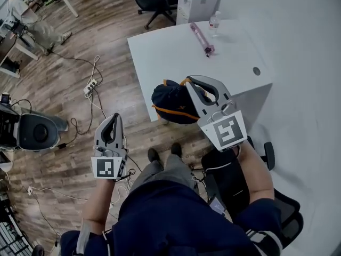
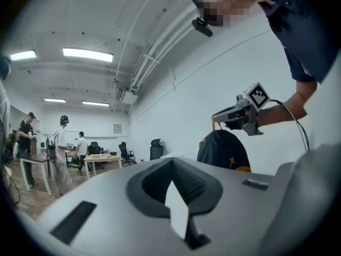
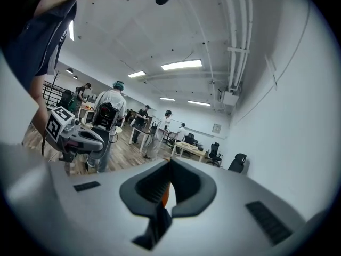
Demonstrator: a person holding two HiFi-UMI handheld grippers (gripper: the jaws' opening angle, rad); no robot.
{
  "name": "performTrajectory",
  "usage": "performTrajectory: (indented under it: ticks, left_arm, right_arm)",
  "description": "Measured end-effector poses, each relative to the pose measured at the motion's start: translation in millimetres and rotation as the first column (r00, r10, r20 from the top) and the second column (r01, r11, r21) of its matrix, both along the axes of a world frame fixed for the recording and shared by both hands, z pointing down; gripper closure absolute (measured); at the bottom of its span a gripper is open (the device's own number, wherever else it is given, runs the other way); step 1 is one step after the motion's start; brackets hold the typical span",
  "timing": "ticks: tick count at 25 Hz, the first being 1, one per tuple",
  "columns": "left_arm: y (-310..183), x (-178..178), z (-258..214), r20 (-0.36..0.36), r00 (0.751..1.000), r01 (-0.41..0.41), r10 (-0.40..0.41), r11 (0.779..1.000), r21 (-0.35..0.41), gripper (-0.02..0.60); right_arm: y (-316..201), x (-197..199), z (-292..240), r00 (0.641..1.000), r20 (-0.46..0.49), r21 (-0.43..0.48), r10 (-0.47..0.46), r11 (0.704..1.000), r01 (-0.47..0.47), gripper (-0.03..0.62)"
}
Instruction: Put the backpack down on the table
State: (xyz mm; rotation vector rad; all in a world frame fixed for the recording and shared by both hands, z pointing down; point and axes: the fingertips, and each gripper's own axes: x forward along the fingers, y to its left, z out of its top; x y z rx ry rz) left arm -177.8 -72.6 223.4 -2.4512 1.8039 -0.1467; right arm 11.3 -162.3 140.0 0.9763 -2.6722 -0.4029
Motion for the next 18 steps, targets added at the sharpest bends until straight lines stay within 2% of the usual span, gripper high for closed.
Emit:
performTrajectory:
  ticks: [5, 10, 14, 18]
  left_arm:
    - [-11.4, -8.6, 0.0, -0.009, 0.996, 0.085, -0.085, 0.996, -0.011, 0.577]
    - [-24.1, -11.0, 1.0, -0.006, 0.991, 0.13, -0.131, 0.991, -0.014, 0.578]
    - [-29.5, -20.9, 7.8, -0.004, 0.981, 0.194, -0.195, 0.979, -0.07, 0.577]
    - [-31.4, -24.2, 5.0, -0.007, 0.983, 0.185, -0.185, 0.982, -0.035, 0.577]
  right_arm:
    - [-36.2, -4.8, 2.7, 0.999, -0.019, -0.009, -0.04, 0.999, 0.04, 0.595]
    - [-79.8, -7.0, 11.1, 0.998, -0.034, -0.022, -0.048, 0.999, 0.047, 0.595]
    - [-109.1, -18.8, 13.3, 0.996, -0.045, -0.022, -0.08, 0.997, 0.079, 0.595]
    - [-134.5, -27.9, 17.5, 0.992, -0.074, -0.029, -0.098, 0.995, 0.096, 0.595]
